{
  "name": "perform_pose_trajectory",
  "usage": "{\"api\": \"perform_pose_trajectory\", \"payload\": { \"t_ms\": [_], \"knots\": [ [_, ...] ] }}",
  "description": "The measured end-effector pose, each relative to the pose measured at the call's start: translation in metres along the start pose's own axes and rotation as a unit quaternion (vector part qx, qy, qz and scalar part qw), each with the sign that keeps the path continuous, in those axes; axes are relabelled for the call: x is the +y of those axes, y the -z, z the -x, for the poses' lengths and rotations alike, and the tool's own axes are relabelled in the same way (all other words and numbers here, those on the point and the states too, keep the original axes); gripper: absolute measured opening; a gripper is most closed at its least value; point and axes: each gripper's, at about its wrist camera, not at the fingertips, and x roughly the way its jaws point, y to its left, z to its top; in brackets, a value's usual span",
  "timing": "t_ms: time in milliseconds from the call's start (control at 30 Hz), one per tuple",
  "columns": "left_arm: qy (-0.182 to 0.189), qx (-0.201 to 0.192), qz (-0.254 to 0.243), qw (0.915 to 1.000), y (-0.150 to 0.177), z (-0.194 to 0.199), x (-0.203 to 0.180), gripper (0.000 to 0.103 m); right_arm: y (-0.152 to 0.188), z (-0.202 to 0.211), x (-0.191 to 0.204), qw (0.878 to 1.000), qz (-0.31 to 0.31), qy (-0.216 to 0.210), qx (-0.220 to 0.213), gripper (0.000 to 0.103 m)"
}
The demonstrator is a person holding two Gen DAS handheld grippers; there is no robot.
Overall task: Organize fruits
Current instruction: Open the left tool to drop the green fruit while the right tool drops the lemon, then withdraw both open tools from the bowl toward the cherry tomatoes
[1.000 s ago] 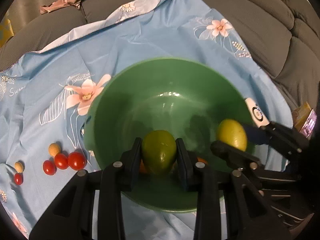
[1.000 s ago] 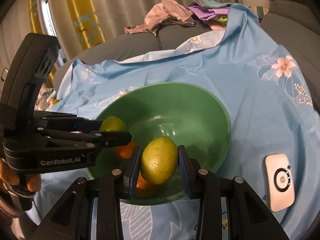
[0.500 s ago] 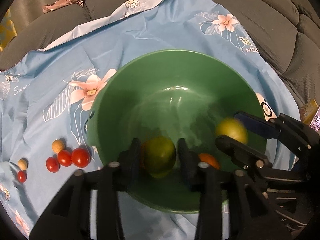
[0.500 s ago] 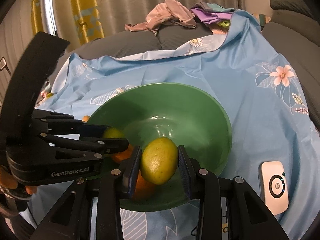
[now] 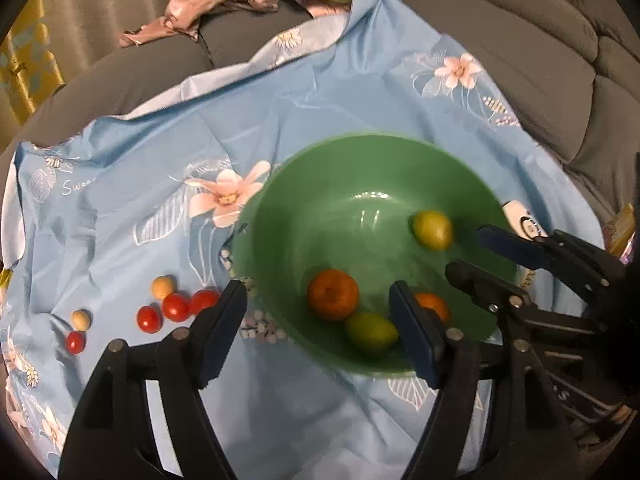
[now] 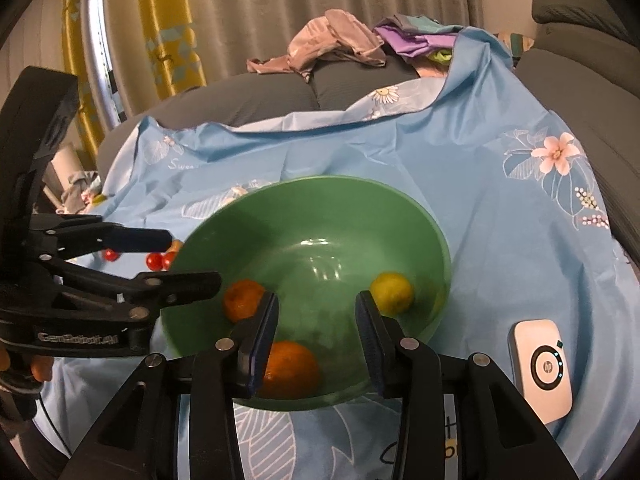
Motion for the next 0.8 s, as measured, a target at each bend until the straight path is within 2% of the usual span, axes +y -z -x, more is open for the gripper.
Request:
{"api": "perform_pose_trajectory", "payload": {
  "t_ms": [133, 200, 267, 333, 433, 700, 800],
  "knots": [
    [-0.003, -0.015, 0.014, 0.9998, 0.006, 0.015, 0.010, 0.078, -0.004, 0.007, 0.007, 1.000, 0.000, -0.019, -0.011, 0.041],
    [-0.006, -0.017, 0.028, 0.9994, 0.013, 0.020, 0.018, 0.083, -0.005, 0.010, 0.014, 1.000, 0.004, -0.028, -0.012, 0.042],
    [-0.013, -0.015, 0.039, 0.9990, 0.019, 0.023, 0.026, 0.086, -0.006, 0.010, 0.022, 0.999, 0.007, -0.043, -0.004, 0.047],
    [-0.027, -0.006, 0.055, 0.9981, 0.028, 0.026, 0.037, 0.091, -0.004, 0.009, 0.030, 0.998, 0.012, -0.060, 0.007, 0.048],
    [-0.043, -0.002, 0.082, 0.9957, 0.043, 0.036, 0.058, 0.092, -0.002, 0.008, 0.041, 0.996, 0.020, -0.088, 0.026, 0.048],
    [-0.055, -0.009, 0.174, 0.9831, 0.101, 0.066, 0.121, 0.093, 0.000, 0.002, 0.072, 0.991, 0.016, -0.117, 0.062, 0.048],
    [-0.050, -0.010, 0.205, 0.9775, 0.123, 0.075, 0.138, 0.093, -0.001, 0.004, 0.090, 0.989, 0.032, -0.127, 0.065, 0.048]
  ]
}}
